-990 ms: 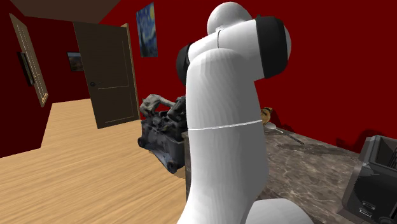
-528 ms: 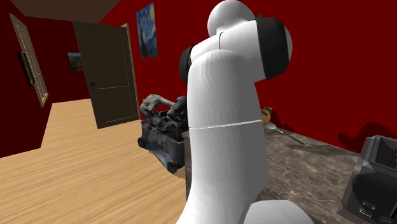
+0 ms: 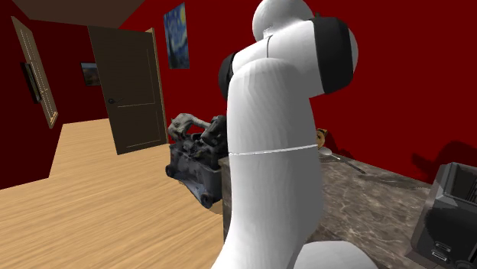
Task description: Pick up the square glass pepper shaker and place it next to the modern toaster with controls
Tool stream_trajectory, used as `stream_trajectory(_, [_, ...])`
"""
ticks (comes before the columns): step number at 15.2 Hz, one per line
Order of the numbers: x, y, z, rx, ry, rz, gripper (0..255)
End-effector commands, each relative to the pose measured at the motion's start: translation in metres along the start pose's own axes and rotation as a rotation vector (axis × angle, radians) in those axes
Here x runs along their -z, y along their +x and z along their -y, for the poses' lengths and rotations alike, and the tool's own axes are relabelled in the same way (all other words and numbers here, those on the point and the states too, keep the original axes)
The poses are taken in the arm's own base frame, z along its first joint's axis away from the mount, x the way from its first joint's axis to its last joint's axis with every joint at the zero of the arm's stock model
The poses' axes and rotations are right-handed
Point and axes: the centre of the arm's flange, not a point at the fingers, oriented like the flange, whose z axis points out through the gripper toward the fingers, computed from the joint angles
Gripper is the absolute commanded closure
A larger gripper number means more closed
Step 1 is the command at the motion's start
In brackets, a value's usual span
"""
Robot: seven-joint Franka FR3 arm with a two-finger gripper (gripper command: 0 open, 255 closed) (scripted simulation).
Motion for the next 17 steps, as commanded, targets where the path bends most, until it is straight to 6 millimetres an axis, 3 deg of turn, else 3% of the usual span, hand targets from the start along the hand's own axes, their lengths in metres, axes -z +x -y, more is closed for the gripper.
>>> stream_trajectory(1, [0.007,-0.024,0.002,0.000,0.000,0.000,255])
stream_trajectory(17, [0.059,-0.228,0.020,0.000,0.000,0.000,255])
